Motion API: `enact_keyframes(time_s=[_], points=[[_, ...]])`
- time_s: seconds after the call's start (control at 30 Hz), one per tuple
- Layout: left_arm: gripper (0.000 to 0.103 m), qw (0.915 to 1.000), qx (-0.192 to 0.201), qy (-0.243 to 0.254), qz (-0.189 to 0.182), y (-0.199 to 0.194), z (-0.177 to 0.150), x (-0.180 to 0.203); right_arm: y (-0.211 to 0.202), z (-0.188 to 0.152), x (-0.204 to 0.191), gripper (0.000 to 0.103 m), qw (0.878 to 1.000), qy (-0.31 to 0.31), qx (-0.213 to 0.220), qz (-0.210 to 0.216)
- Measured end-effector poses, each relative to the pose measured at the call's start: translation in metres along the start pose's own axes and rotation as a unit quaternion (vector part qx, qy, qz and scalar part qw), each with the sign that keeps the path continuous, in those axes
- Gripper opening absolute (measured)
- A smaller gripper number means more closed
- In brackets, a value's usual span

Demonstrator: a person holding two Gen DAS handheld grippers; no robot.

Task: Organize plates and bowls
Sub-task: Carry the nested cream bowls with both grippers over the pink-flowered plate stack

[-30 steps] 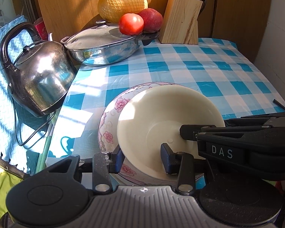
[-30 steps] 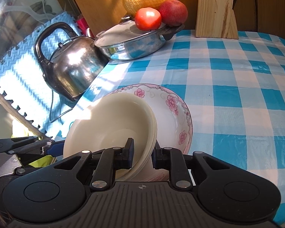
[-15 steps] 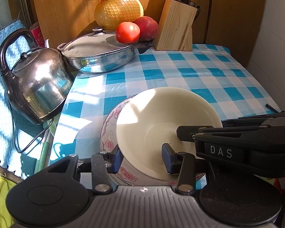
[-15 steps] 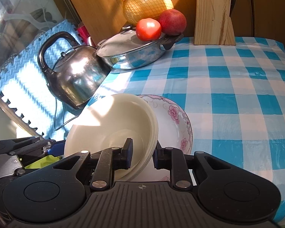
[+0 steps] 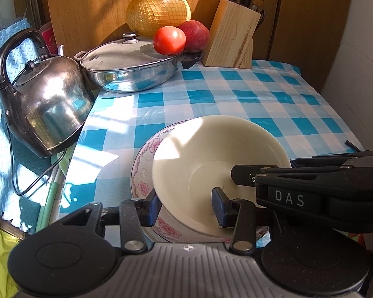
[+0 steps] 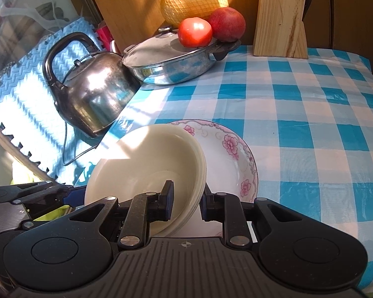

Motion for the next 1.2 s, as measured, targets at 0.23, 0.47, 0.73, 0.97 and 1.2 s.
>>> enact_keyframes(time_s=[0.23,0.47,0.73,0.97,1.2], points=[[0.036,0.9999,-0.010,-0.008,-0.006,0.004,0.006,0.000,-0.004,0.004,0.002,0.030,1.000,0.004,0.007,-0.004],[0.036,0.9998,-0.015,-0.013,0.007,0.007,0.007,0.003,0.001,0.005,0.005,0.032,1.000,0.010,0.003,-0.004],[0.036,0.9991,-0.028,-0.011,0.028,0.013,0.009,0.005,0.008,0.005,0.009,0.037,1.000,0.010,0.001,0.016],[0.036,0.9991,-0.035,-0.018,0.015,0.020,0.010,0.003,0.012,0.007,0.010,0.042,0.999,0.011,0.004,0.033],[0.036,0.9989,-0.039,-0.024,0.011,0.024,0.007,-0.001,0.020,0.003,0.010,0.044,1.000,0.013,-0.006,0.028]])
Point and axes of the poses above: each gripper's, at about its wrist camera, not at the fingertips, and y roughly the way its jaws point, x to its right, z to its top, the point moved 5 cm from there along y, roughly the way its jaws point, and after that the axes turned 11 degrees about -x, right-handed, at the moved point
